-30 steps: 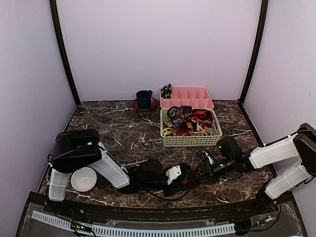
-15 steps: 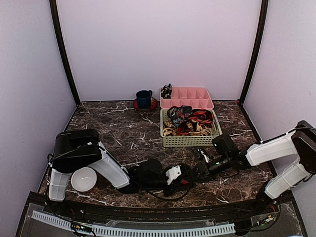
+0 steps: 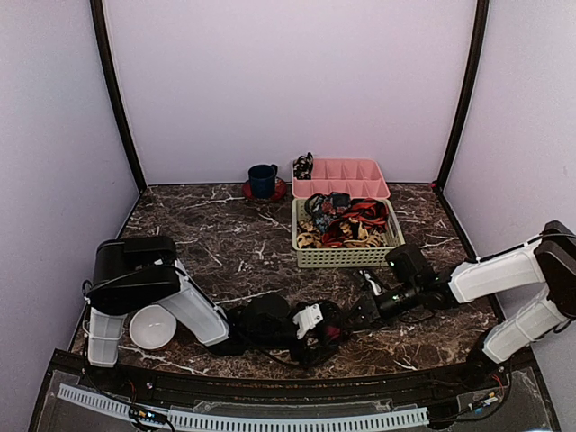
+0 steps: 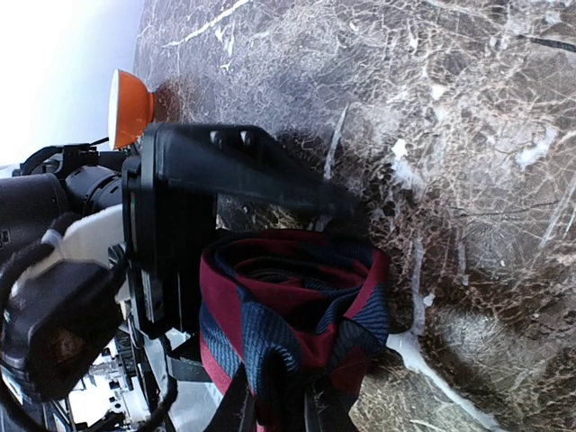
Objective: Roll the ties
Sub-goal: Pick up the tie from the center of the board, then place the tie in the storage box.
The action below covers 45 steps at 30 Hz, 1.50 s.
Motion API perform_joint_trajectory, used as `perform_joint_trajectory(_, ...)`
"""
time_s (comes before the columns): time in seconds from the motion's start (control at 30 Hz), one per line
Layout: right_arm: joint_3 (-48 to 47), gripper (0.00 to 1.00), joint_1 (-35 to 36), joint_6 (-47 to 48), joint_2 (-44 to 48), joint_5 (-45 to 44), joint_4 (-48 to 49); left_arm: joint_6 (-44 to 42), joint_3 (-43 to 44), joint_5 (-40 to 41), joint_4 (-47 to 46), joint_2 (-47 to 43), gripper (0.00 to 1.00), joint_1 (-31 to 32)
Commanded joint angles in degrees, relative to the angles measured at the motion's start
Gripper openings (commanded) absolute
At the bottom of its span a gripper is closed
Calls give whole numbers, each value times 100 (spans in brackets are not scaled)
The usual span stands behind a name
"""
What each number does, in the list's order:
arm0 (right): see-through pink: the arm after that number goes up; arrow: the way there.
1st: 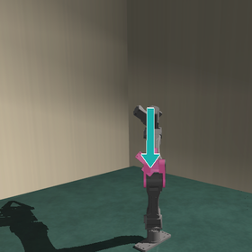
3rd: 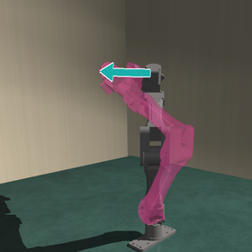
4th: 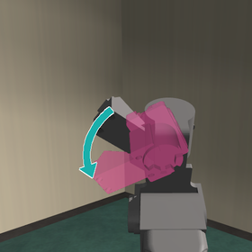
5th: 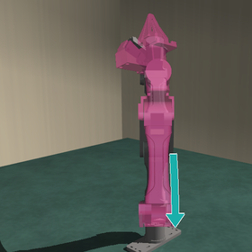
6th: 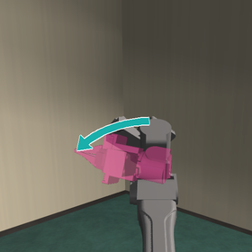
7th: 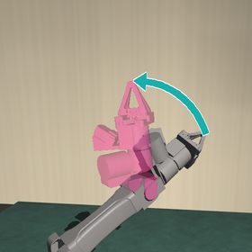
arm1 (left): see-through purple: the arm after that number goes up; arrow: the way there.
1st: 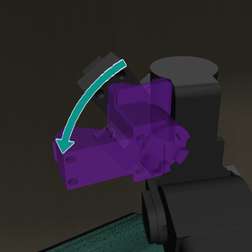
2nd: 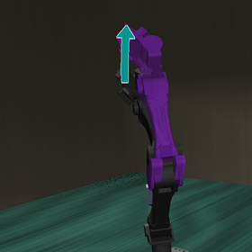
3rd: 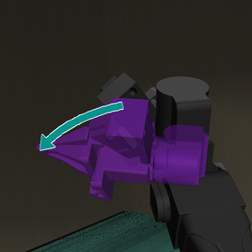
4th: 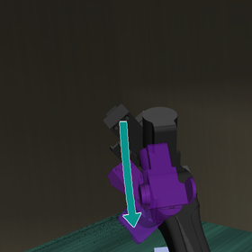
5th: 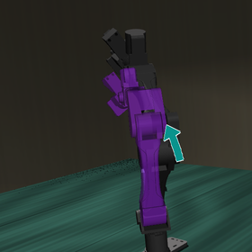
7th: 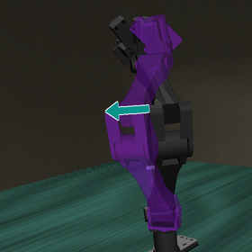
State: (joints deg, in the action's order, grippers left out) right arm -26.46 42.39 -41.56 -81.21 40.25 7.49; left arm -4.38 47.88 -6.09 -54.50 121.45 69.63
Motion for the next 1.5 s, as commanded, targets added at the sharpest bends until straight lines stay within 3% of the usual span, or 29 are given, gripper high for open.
perform_joint_trajectory(0.0, 30, 0, 141, -45, 57, -266, -155, 47, -227, 368, 453, -131, 97, 7)
perform_joint_trajectory(0.13, -110, 0, 282, 0, 118, -283, -328, 204, -161, 337, 220, -60, 94, 12)
perform_joint_trajectory(0.17, -150, 0, 321, 11, 141, -288, -372, 209, -114, 278, 135, -26, 88, 14)
perform_joint_trajectory(0.27, -274, 0, 347, 34, 255, -403, -597, 143, -34, 162, -9, 15, 54, 16)
perform_joint_trajectory(0.3, -341, 0, 344, 79, 319, -455, -718, 132, -37, 135, -56, 0, 49, 24)
perform_joint_trajectory(0.33, -415, 0, 348, 145, 377, -534, -881, 131, -52, 89, -76, -31, 50, 25)
perform_joint_trajectory(0.37, -505, 0, 341, 212, 442, -607, -1045, 149, -77, 59, -58, -83, 57, 25)
perform_joint_trajectory(0.47, -872, 0, 342, 426, 633, -884, -1669, 299, -233, 95, 17, -363, 96, 25)
perform_joint_trajectory(0.5, -1028, 0, 348, 488, 685, -989, -1897, 336, -331, 129, 6, -523, 99, 25)
perform_joint_trajectory(0.7, -2341, 0, 132, 964, 852, -1788, -3326, 487, -884, 348, -62, -1130, 99, 25)
perform_joint_trajectory(0.93, -4394, 0, -888, 1587, 318, -2416, -4333, 686, -1516, 412, -623, -1451, 99, 25)
perform_joint_trajectory(1.3, -7977, 0, -2194, 2406, -2276, -3579, -5138, 933, -1855, 365, -1141, -1475, 99, 25)
perform_joint_trajectory(1.47, -8903, 0, -2621, 2679, -3298, -4047, -5438, 1053, -1979, 419, -1355, -1477, 99, 25)
